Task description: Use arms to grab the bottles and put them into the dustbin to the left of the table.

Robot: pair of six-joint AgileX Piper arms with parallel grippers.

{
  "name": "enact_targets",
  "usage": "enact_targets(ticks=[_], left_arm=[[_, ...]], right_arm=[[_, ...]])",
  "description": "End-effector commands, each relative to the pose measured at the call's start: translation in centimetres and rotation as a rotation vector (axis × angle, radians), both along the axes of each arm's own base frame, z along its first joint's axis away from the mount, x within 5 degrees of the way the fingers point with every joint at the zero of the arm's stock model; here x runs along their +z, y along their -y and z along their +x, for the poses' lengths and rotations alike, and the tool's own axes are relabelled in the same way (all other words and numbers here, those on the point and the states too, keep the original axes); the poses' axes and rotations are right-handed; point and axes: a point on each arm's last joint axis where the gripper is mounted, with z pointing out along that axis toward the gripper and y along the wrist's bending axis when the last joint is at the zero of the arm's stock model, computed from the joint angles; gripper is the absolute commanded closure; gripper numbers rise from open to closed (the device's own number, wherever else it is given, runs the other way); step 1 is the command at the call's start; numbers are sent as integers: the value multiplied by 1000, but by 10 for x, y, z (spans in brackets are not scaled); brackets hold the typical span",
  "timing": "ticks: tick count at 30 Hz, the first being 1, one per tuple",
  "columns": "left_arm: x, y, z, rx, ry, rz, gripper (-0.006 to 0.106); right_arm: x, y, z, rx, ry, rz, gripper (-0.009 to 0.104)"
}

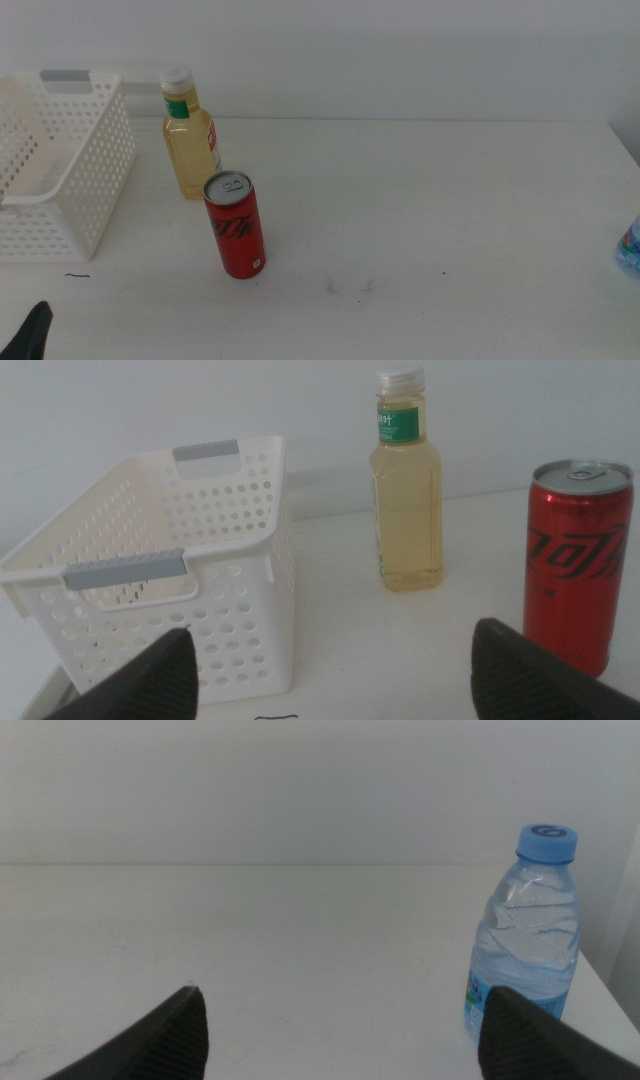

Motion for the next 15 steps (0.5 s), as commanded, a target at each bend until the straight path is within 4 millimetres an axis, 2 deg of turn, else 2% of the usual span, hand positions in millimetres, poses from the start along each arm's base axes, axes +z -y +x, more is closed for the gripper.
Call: enact_targets(ticks=[1, 7, 9, 12, 15], left_arm=[[4, 0, 0, 0, 25, 0, 7], [4, 0, 0, 0, 25, 0, 7], [11, 1, 4, -10, 81, -2, 7], [21, 4, 23, -45, 135, -7, 7], [22, 13, 47, -103, 158, -4, 7]], right_arm=[[0, 0, 0, -4, 13, -7, 8], [0, 0, 0, -4, 13, -7, 8], [0, 0, 0, -4, 13, -7, 8], [0, 0, 0, -4, 13, -7, 8], [0, 0, 0, -4, 13, -7, 8]])
